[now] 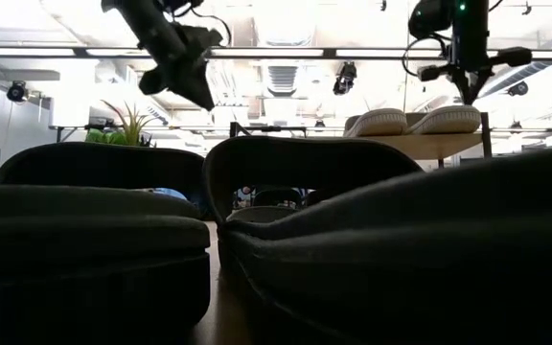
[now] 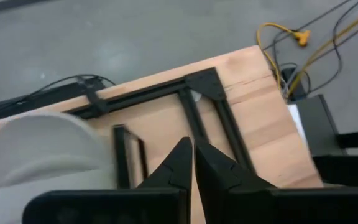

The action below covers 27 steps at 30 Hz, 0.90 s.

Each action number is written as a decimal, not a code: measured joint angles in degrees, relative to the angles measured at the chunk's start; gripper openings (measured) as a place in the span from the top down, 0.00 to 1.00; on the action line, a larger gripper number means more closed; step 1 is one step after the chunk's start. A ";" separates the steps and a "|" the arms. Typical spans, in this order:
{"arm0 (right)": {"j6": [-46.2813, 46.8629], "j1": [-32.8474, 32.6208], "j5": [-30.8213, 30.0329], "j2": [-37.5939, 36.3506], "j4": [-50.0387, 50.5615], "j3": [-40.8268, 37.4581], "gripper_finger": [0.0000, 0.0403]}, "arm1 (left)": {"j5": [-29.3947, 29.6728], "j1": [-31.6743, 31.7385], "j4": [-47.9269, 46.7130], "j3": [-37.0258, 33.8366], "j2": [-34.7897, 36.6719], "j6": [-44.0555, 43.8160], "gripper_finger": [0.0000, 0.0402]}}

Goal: Pick and place slides into the shelf
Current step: Adjust the shelf

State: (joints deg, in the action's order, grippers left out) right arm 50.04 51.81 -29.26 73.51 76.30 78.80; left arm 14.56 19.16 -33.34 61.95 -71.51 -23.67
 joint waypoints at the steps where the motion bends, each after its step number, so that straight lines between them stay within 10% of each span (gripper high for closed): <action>1: -0.86 1.07 0.37 -0.07 -0.22 -0.14 0.98 | -0.01 0.47 -0.08 -0.09 -0.37 -0.01 1.00; 27: 2.10 3.96 4.26 4.37 1.55 -2.92 0.98 | -15.90 7.50 7.88 -0.07 -8.30 0.27 1.00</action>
State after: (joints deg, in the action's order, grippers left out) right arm 52.13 55.77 -24.99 77.88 77.85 75.88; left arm -1.34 26.65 -25.46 61.89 -79.81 -23.40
